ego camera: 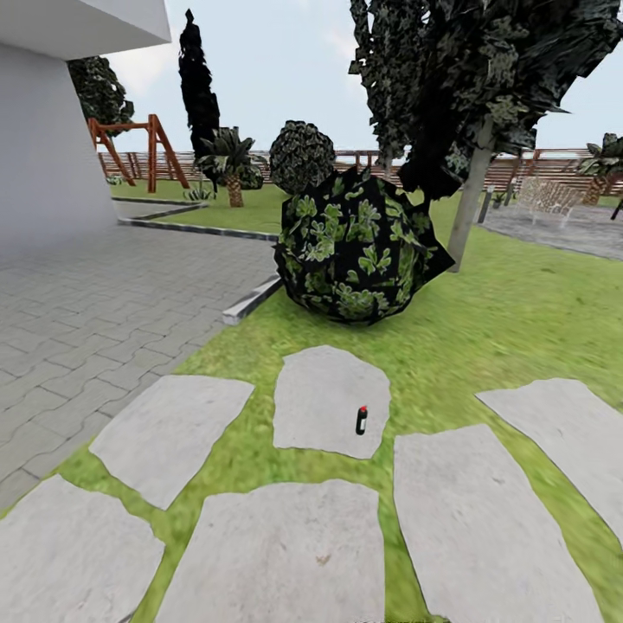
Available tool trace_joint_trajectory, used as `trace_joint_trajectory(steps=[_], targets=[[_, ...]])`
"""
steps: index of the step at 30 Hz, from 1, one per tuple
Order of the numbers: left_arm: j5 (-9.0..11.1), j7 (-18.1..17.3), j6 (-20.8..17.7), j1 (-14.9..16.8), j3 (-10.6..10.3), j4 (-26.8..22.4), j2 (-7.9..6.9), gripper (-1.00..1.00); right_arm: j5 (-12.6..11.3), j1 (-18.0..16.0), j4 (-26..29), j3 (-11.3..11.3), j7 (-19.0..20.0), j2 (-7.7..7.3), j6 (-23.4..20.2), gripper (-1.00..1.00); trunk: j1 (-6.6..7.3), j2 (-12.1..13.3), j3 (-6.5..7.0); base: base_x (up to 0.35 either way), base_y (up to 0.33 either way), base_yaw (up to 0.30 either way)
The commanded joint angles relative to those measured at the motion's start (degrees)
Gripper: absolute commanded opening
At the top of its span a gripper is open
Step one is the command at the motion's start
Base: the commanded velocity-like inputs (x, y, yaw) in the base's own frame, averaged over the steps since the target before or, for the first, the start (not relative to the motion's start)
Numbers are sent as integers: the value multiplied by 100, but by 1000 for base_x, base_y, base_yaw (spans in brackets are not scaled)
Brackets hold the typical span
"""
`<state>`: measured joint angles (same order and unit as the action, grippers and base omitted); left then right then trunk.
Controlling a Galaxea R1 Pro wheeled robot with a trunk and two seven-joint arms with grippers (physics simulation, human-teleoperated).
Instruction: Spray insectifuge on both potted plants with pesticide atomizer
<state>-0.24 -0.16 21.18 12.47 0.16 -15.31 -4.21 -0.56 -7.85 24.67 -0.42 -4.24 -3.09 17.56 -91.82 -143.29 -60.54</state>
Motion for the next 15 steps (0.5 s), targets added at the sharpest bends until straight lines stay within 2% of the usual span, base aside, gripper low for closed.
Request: trace_joint_trajectory(steps=[1, 9, 15], targets=[[-3, -2, 18, 1, 1, 2, -1, 100, -6, -3, -6, -2, -7, 1, 19, 100, 1, -2, -5, 0, 0, -280], [-2, -2, 18, 1, 1, 2, -1, 100, -6, -4, -6, 5, -7, 1, 19, 100, 1, -2, -5, 8, 0, -280], [-2, -2, 18, 1, 1, 2, -1, 100, -6, -4, -6, 14, -7, 1, 19, 100, 1, -2, -5, 159, 0, -280]])
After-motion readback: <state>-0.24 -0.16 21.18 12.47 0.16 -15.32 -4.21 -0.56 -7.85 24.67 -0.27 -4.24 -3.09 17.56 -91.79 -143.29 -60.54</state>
